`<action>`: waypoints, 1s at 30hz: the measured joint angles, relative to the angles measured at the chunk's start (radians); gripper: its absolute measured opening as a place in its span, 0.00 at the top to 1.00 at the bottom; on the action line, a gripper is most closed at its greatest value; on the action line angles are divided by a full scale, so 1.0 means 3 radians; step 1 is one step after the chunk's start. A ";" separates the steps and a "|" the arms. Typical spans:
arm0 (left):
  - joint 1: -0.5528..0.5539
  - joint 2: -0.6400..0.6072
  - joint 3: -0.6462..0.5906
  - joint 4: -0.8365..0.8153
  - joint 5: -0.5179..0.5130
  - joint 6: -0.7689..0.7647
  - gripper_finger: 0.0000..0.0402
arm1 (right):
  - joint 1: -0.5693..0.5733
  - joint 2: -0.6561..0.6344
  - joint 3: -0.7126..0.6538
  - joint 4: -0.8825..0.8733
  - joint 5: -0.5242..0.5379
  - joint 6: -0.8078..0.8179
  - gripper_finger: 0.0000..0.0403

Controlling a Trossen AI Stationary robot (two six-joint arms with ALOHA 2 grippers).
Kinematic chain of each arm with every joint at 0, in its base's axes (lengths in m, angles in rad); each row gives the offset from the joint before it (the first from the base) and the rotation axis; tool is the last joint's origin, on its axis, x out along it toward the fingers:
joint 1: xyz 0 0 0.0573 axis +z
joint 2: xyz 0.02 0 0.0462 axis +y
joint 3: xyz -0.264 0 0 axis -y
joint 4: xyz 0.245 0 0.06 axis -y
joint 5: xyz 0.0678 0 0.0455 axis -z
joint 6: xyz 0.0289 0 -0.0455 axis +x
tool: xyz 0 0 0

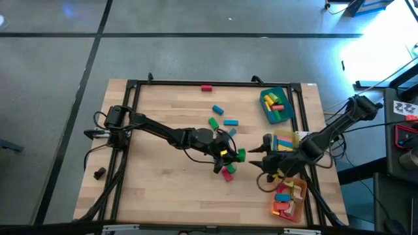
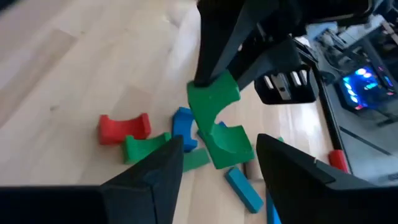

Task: Sort blocks by size
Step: Put the green arch block into the orange bin

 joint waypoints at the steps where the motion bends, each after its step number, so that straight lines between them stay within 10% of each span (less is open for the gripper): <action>1: -0.0001 0.0000 0.0000 0.0002 0.0000 -0.0018 0.89 | 0.0000 0.0052 0.0000 0.0018 0.0011 0.0000 0.51; 30: -0.0067 0.0000 0.0000 0.0211 -0.0007 -0.0016 0.88 | -0.0225 0.0470 0.0000 0.0743 -0.0090 -0.0571 0.65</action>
